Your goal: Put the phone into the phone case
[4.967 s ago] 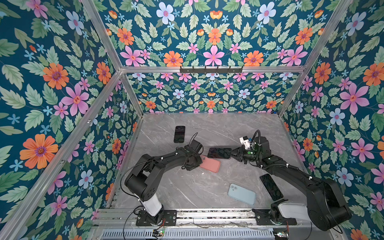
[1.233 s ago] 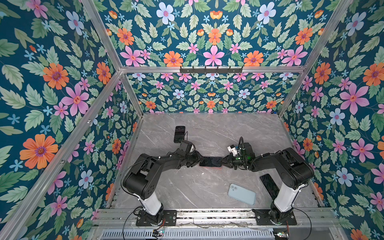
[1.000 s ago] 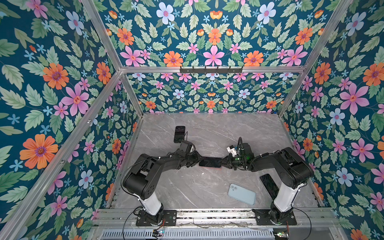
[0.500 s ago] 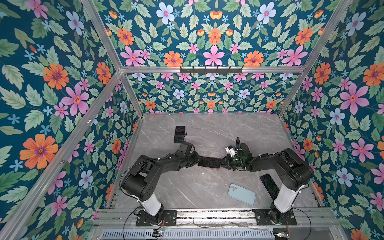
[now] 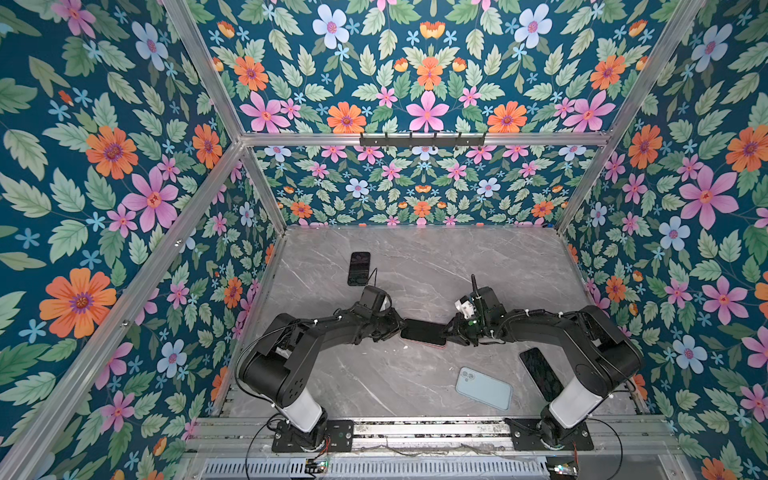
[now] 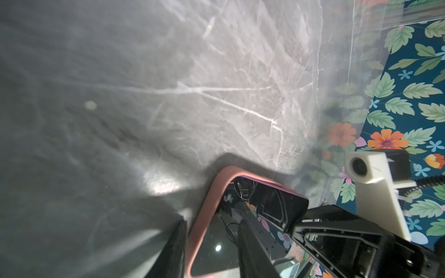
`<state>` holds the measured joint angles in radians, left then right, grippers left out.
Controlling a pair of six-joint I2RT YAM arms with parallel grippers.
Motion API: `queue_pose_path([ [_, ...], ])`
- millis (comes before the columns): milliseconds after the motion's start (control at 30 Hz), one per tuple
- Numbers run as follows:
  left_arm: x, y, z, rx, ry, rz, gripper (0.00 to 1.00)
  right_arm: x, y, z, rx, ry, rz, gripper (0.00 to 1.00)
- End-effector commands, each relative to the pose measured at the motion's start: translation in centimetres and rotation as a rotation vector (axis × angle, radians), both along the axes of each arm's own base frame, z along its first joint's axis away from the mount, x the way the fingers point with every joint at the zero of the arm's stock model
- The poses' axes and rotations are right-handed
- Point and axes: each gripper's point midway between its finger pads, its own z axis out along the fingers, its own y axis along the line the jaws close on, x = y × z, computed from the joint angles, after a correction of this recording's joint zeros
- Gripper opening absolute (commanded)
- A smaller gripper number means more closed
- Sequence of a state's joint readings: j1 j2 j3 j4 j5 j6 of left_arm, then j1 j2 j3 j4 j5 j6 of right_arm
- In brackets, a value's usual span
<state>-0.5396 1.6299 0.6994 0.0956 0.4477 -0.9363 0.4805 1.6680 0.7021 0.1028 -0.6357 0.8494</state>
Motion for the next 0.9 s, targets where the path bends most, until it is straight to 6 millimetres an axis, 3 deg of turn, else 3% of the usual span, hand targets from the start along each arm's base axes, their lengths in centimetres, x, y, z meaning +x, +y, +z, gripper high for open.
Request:
queue_pose_path([
  [0,-0.4,0.1,0.1,0.002,0.008,-0.016,0.38,-0.6,-0.6,0.5,-0.039,0.004,0.007,0.34],
  [167,-0.4,0.1,0.0,0.002,0.007,-0.017,0.38,-1.0,-1.4,1.7,-0.090,-0.010,0.009,0.44],
  [300,-0.8,0.2,-0.2,-0.006,0.012,-0.016,0.38,-1.9,-2.8,1.2,-0.188,-0.025,0.009,0.49],
  [500,-1.6,-0.5,-0.2,-0.032,0.020,-0.042,0.42,-3.4,-2.0,0.0,-0.196,-0.011,0.024,0.43],
  [867,-2.2,-0.5,-0.4,-0.031,0.013,-0.043,0.42,-3.1,-0.5,0.0,-0.180,-0.032,0.047,0.30],
])
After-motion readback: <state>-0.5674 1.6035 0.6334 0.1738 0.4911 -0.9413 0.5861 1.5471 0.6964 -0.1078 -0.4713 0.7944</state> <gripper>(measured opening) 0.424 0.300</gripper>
